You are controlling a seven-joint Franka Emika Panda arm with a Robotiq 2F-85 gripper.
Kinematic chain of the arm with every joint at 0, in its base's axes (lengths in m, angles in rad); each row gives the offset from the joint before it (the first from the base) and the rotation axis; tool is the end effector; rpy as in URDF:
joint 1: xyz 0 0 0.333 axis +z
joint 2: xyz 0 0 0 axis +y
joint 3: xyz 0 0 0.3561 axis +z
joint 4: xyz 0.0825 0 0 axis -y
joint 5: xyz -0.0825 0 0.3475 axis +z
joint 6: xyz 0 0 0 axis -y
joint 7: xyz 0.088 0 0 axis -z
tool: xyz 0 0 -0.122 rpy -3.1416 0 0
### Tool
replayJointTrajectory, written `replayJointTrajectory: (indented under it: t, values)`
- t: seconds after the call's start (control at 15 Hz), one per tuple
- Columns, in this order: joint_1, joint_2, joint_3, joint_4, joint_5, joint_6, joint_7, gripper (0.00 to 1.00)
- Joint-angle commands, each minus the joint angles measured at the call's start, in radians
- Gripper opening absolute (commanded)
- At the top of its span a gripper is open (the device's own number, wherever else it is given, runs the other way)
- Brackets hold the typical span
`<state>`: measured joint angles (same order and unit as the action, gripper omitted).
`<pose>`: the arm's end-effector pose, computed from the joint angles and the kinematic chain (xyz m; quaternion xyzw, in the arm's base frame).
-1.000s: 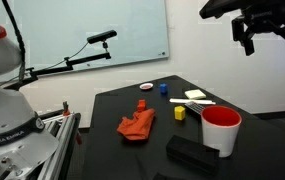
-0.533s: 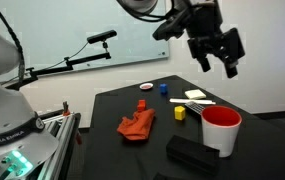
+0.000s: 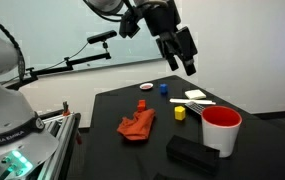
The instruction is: Loosen the c-cramp on the table
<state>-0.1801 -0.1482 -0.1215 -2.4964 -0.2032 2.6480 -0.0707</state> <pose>0.4348 -0.1321 0.4211 0.9869 -0.0334 0.1366 0.0786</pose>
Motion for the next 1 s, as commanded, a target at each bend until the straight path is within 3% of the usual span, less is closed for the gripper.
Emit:
replayJointTrajectory:
  t: [0.0, 0.93]
  values:
    - [0.003, -0.066, 0.005, -0.028, -0.016, -0.028, 0.023, 1.00]
    - [0.007, -0.082, 0.006, -0.032, -0.003, -0.052, 0.004, 1.00]
